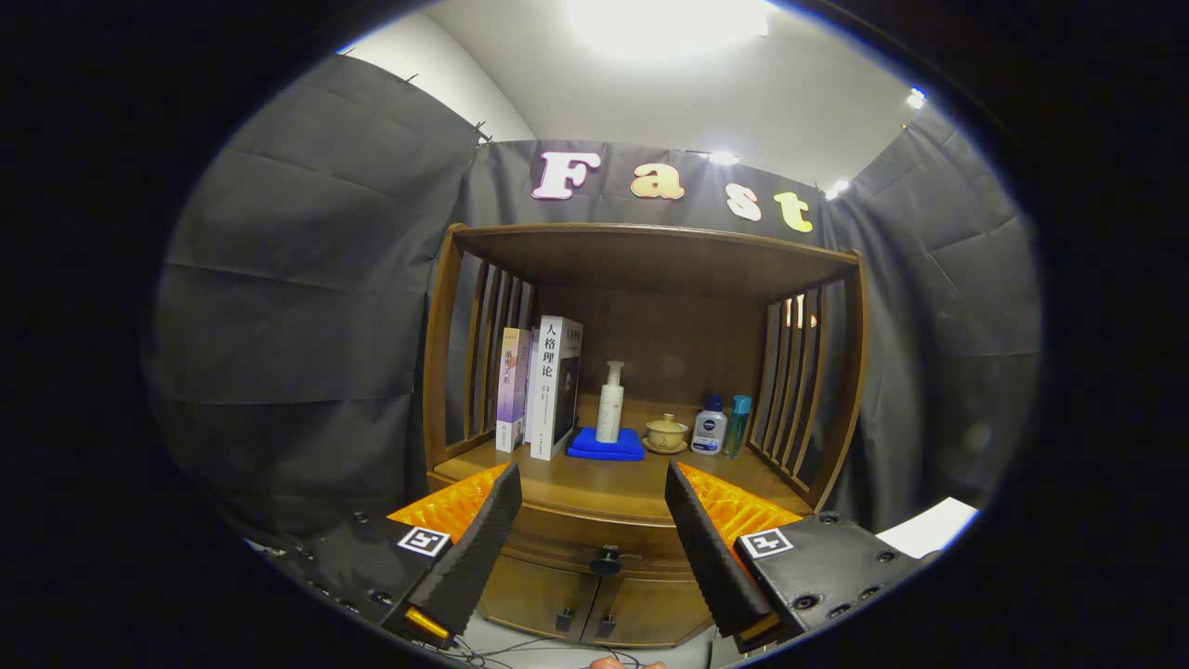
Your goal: Pull open the drawer, take out the items inside it, and place them on the countertop above the cabinet.
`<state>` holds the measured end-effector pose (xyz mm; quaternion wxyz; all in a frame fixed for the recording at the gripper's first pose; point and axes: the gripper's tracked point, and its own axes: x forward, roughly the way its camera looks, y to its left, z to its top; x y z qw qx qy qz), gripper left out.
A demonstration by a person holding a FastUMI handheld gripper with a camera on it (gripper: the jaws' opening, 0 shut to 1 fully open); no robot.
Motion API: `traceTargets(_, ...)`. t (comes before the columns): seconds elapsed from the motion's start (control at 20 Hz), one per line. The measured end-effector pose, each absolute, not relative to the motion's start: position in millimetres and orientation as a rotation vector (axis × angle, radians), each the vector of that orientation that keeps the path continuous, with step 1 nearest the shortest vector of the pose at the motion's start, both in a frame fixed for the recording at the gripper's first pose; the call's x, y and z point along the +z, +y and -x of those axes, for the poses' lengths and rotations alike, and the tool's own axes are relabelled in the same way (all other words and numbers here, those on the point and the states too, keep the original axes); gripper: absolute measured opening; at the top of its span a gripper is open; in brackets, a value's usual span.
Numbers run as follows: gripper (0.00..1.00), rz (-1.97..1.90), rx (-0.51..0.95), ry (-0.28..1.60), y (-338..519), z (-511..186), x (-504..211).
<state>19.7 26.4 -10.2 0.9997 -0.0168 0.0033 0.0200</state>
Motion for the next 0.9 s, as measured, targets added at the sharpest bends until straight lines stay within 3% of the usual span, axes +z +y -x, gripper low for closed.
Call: traceTargets(0.9, 0.98, -0.011, 0.0, 0.066, 2.0, -57.3, -62.0)
